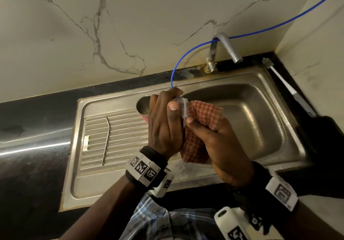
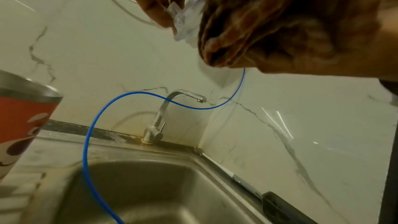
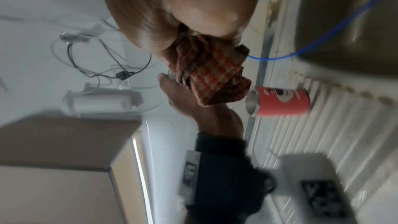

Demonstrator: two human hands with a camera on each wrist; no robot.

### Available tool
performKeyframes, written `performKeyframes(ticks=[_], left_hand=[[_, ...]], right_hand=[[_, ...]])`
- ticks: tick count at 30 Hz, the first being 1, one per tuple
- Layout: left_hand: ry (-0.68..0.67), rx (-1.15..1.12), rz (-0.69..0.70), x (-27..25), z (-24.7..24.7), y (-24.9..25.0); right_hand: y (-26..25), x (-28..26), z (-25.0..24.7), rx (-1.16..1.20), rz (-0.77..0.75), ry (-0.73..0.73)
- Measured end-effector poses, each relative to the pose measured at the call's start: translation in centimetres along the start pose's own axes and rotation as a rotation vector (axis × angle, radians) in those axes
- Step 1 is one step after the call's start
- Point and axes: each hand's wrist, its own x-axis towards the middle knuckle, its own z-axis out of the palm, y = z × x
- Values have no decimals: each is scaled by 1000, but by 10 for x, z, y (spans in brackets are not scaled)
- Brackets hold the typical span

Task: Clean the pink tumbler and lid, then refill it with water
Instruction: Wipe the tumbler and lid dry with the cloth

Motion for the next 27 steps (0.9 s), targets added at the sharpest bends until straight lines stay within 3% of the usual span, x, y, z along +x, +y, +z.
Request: performKeyframes(ticks=[6,8,12,15,18,20,23,25,27], left_hand=[[-255,-108,-176,1,-11,2],[-293,-189,-345,3,-13,6],[-404,-389,-824,15,-14,23],[-397,-427,-975,17,-12,31],[-389,-512,-965,23,-13,31],[-393,-499,-920,24,-13,24],[-379,-207,-664,19,-10,16],[-251,-147,-476,8,-5,12],[-120,-86,-322,-2,-1,8]], right_hand=[[13,-4,-10,-337,-261,27],[17,-4,-14,-498,-411,-7],[33,-1,-24,-800,-671,-20],[40,0,-24,-933,-645,-26],[36,1,-17,-1045,-707,-67],[35,0,-17,-960,-681,-137],[18,-10,-7,-369,-306,-131],[6,-12,-3,-7,-53,-44],[2,-10,-5,196,87,35]])
